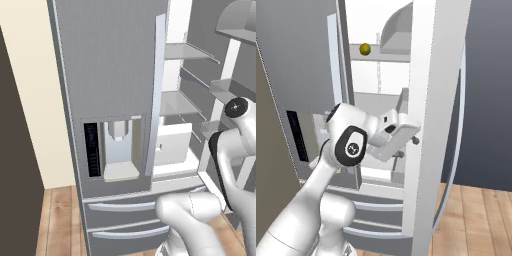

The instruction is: Retrieve a lemon from the fridge and place it on the cutting board with the fish.

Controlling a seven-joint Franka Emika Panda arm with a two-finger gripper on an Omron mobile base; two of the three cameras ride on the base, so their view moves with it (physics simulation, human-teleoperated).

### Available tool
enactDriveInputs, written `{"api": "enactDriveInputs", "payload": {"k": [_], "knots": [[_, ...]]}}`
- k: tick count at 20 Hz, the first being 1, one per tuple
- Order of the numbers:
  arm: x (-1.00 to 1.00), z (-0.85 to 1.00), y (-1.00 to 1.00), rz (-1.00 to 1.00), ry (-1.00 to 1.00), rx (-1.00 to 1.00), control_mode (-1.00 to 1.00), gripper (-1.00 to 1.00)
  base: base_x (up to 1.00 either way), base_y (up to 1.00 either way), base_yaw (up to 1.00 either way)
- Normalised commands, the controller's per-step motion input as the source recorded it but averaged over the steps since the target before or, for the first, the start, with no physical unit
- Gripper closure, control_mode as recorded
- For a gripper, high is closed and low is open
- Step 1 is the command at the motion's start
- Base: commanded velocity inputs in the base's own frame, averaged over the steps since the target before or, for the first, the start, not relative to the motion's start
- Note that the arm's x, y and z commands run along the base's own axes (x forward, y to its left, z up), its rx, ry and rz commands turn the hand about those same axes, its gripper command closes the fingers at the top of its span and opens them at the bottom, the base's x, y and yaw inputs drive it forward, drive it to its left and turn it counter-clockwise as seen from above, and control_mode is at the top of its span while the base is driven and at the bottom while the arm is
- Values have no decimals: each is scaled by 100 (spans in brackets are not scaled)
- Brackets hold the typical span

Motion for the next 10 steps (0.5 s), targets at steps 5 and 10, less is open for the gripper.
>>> {"api": "enactDriveInputs", "payload": {"k": [5, 10], "knots": [[-34, 0, 20, 4, 0, 0, -100, -100, 0, 0, 0], [-17, 12, 93, 0, 4, 1, -100, -100, 0, 0, 0]]}}
